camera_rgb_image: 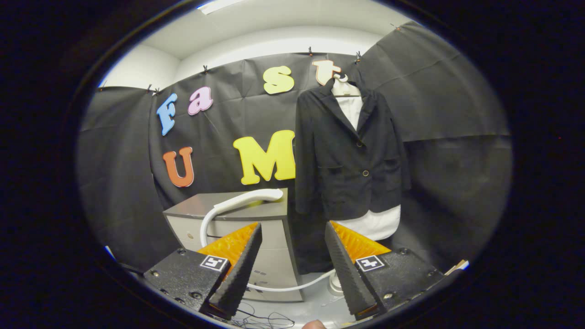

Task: Iron the clothes twice with a garment steamer, once on the left side and once on the right side.

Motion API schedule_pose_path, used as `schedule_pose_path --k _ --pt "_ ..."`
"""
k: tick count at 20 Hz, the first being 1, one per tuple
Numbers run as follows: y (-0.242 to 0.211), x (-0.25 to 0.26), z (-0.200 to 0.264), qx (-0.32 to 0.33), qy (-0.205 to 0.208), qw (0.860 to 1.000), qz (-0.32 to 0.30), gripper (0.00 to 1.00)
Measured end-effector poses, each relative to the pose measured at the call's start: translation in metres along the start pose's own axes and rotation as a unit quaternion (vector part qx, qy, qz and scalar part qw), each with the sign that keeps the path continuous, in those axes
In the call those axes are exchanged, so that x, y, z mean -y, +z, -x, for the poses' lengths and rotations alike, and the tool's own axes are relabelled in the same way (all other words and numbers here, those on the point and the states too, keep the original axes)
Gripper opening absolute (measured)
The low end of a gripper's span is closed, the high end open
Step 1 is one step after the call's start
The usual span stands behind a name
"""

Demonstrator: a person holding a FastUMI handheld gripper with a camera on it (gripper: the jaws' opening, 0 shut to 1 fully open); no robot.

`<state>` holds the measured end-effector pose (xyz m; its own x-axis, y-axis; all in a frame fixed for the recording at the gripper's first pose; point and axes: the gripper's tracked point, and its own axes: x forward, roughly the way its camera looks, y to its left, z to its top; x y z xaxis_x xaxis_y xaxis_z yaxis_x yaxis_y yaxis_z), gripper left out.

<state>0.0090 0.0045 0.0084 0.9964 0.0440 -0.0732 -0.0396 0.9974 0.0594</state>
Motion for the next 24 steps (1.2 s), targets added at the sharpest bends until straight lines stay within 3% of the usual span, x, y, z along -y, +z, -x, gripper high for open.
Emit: schedule_pose_path --k 7,13,19,24 --pt "0.000 -0.029 -0.004 -0.022 0.012 1.000 -0.002 0.87" --pt "0.004 -0.082 -0.022 -0.047 0.022 0.998 -0.023 0.87" --pt "0.011 -0.130 -0.056 -0.081 -0.010 0.996 -0.020 0.87" --pt "0.017 -0.166 -0.111 -0.123 -0.030 0.991 -0.046 0.87"
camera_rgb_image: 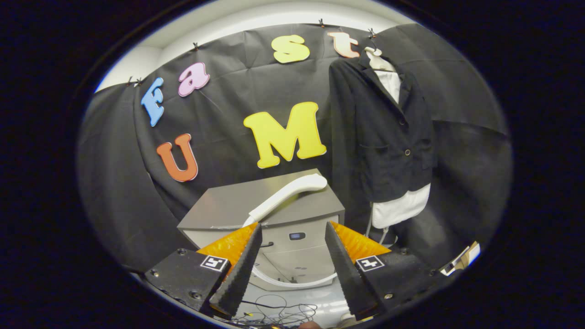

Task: Iron the clothes twice with a garment steamer, once on the left side and once on the right side.

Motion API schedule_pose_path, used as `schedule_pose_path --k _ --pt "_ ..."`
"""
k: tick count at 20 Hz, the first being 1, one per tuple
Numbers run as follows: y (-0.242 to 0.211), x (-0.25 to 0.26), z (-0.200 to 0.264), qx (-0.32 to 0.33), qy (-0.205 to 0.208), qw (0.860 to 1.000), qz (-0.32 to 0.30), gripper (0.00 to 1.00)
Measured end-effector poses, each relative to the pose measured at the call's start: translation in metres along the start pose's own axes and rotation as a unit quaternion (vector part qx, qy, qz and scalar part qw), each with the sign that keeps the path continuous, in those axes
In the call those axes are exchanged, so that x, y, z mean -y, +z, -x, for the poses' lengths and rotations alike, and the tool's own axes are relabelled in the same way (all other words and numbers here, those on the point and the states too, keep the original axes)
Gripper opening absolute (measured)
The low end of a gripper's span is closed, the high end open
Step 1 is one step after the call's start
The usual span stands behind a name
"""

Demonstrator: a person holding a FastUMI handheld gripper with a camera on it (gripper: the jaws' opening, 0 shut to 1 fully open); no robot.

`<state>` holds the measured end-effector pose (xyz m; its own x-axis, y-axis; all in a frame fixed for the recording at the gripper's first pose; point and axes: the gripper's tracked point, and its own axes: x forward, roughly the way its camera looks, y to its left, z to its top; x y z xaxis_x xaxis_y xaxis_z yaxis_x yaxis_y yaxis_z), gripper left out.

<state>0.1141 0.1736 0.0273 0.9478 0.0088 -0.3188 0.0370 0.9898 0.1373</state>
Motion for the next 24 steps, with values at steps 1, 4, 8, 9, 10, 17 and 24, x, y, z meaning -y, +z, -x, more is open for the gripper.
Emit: schedule_pose_path --k 1,4,8,9,10,17,24 --pt "0.004 -0.007 -0.014 -0.010 -0.006 1.000 -0.007 0.88" --pt "0.016 -0.025 -0.063 -0.041 -0.015 0.999 -0.022 0.87" --pt "0.013 -0.041 -0.131 -0.112 -0.039 0.992 -0.054 0.87" --pt "0.011 -0.047 -0.149 -0.129 -0.044 0.989 -0.063 0.88" --pt "0.008 -0.048 -0.164 -0.144 -0.055 0.986 -0.069 0.87" --pt "-0.025 -0.049 -0.228 -0.225 -0.108 0.966 -0.062 0.87" --pt "-0.031 -0.041 -0.251 -0.237 -0.129 0.961 -0.062 0.82"
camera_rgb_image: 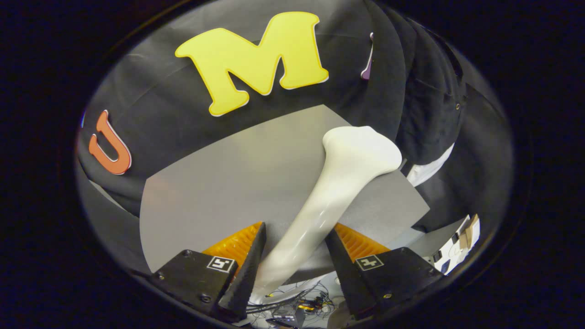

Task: Iron the clothes twice with a garment steamer, once on the left side and once on the right side.

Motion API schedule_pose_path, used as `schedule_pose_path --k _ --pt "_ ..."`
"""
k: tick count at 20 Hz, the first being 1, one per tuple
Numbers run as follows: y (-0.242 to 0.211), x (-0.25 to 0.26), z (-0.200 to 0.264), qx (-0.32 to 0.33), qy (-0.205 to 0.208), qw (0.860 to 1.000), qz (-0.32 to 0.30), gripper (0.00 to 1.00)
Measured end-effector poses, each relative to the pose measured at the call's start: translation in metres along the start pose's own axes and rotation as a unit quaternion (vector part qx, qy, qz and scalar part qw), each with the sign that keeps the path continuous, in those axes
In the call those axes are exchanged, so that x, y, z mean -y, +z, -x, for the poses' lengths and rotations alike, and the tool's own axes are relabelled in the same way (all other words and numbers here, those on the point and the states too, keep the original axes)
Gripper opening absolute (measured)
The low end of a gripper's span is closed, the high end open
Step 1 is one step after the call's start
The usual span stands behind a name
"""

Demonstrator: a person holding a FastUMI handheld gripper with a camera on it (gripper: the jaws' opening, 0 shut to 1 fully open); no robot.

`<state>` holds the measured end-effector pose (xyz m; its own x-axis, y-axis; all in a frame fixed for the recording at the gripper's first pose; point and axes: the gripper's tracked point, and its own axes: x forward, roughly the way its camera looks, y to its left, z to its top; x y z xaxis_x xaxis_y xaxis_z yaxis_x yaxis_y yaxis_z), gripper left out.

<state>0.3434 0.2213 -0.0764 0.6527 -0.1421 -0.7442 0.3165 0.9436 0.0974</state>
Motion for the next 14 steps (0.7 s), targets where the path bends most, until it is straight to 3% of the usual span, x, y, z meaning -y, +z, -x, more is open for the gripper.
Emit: schedule_pose_path --k 5,11,14 --pt "0.006 -0.012 -0.007 0.005 0.029 1.000 0.007 0.62" --pt "0.005 -0.041 -0.001 -0.001 0.130 0.991 0.044 0.43" --pt "0.010 -0.044 0.008 0.015 0.157 0.985 0.064 0.37"
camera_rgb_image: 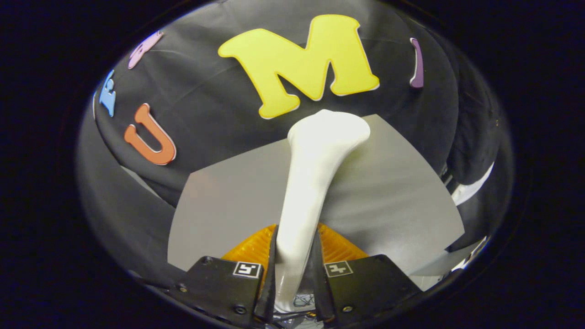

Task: Iron the clothes twice with a garment steamer, once on the left side and once on the right side.

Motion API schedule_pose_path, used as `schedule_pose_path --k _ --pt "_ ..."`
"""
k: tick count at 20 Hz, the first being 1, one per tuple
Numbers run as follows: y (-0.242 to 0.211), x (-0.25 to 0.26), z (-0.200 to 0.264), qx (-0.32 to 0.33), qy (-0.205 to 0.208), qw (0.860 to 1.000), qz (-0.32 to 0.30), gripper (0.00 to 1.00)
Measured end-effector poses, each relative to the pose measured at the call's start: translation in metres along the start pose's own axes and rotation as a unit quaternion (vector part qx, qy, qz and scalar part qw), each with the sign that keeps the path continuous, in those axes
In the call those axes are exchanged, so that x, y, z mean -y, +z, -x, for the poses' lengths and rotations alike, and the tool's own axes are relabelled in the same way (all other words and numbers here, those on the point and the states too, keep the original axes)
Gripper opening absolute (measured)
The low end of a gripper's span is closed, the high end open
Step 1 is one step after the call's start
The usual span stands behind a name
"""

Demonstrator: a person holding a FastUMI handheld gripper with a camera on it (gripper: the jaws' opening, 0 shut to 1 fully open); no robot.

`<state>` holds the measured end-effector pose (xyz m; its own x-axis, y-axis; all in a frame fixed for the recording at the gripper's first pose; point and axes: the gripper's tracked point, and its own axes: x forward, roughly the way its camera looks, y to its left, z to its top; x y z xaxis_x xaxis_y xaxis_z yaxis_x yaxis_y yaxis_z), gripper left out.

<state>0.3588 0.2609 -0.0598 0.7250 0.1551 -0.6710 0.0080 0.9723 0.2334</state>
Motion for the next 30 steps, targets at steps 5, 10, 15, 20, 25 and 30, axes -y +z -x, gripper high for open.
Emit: schedule_pose_path --k 5,10,15,20,25,30 --pt "0.008 -0.007 0.022 0.035 0.033 0.999 0.023 0.33" --pt "0.024 -0.012 0.069 0.107 0.074 0.990 0.057 0.31" --pt "0.040 -0.001 0.143 0.189 0.088 0.975 0.081 0.31" --pt "0.044 0.039 0.217 0.260 0.069 0.958 0.104 0.31" --pt "0.037 0.086 0.295 0.308 0.037 0.942 0.125 0.31" --pt "0.046 0.128 0.359 0.362 0.004 0.917 0.167 0.31"
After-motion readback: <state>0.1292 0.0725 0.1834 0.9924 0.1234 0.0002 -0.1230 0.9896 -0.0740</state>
